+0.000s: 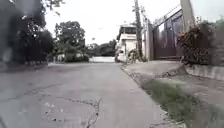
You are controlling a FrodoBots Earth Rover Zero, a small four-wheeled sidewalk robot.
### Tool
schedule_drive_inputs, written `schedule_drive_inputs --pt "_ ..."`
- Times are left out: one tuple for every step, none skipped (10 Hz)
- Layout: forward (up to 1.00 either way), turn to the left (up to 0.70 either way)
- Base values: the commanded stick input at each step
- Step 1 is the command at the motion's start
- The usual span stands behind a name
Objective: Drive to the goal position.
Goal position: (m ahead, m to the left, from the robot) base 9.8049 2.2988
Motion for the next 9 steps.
schedule_drive_inputs --pt "1.0 0.0" --pt "1.0 0.0" --pt "1.0 0.0" --pt "1.0 0.0" --pt "1.0 0.0" --pt "1.0 0.0" --pt "1.0 0.0" --pt "1.0 0.0" --pt "1.0 0.0"
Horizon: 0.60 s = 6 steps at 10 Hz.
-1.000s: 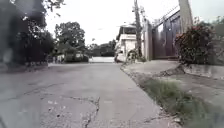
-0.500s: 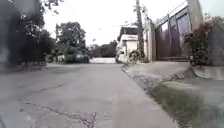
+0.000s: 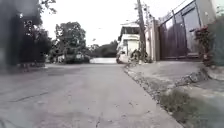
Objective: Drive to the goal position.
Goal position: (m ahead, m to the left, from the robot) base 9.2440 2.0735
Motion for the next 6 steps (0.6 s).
schedule_drive_inputs --pt "1.0 0.0" --pt "1.0 0.0" --pt "1.0 0.0" --pt "1.0 0.0" --pt "1.0 0.0" --pt "1.0 -0.15"
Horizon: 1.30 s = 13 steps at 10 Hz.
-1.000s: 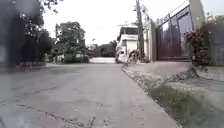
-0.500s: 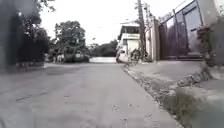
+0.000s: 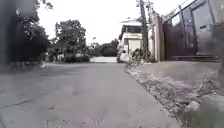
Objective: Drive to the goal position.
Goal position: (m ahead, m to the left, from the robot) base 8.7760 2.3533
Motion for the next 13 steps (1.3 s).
schedule_drive_inputs --pt "1.0 -0.4" --pt "1.0 -0.4" --pt "1.0 -0.32" --pt "1.0 0.0" --pt "1.0 0.0" --pt "1.0 0.0" --pt "1.0 0.0" --pt "1.0 0.0" --pt "1.0 0.0" --pt "1.0 0.0" --pt "1.0 0.0" --pt "1.0 0.0" --pt "1.0 0.0"
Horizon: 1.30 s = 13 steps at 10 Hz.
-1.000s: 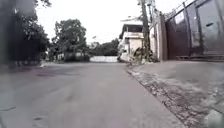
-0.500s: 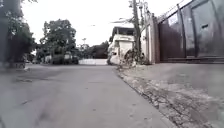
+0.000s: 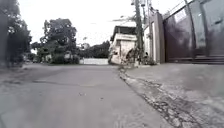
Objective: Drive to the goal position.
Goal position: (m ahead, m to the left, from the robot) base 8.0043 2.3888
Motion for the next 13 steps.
schedule_drive_inputs --pt "1.0 0.0" --pt "1.0 0.0" --pt "1.0 0.0" --pt "1.0 0.0" --pt "1.0 0.0" --pt "1.0 0.0" --pt "1.0 0.0" --pt "1.0 0.0" --pt "1.0 0.02" --pt "1.0 0.07" --pt "1.0 0.11" --pt "1.0 0.05" --pt "1.0 0.09"
